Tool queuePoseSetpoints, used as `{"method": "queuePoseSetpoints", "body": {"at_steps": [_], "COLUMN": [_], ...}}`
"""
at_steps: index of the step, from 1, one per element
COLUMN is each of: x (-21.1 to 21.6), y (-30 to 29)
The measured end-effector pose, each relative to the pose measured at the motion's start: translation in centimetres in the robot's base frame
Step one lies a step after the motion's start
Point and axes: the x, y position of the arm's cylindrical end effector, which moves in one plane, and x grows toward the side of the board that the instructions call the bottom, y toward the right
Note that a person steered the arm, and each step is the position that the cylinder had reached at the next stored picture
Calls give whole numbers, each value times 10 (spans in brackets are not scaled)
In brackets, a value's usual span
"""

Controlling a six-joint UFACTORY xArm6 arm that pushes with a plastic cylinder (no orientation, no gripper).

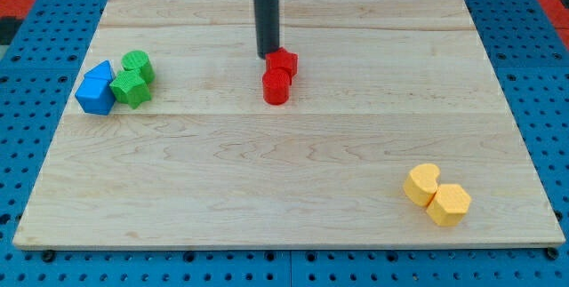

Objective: Slide the red circle into yellow heart towards top left side

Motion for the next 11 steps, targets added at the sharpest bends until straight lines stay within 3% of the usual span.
{"method": "queuePoseSetpoints", "body": {"at_steps": [3, 4, 5, 7, 9, 10, 11], "x": [110, 94, 68, 82, 155, 141, 76], "y": [-7, -30, -15, 123, 153, 142, 132]}}
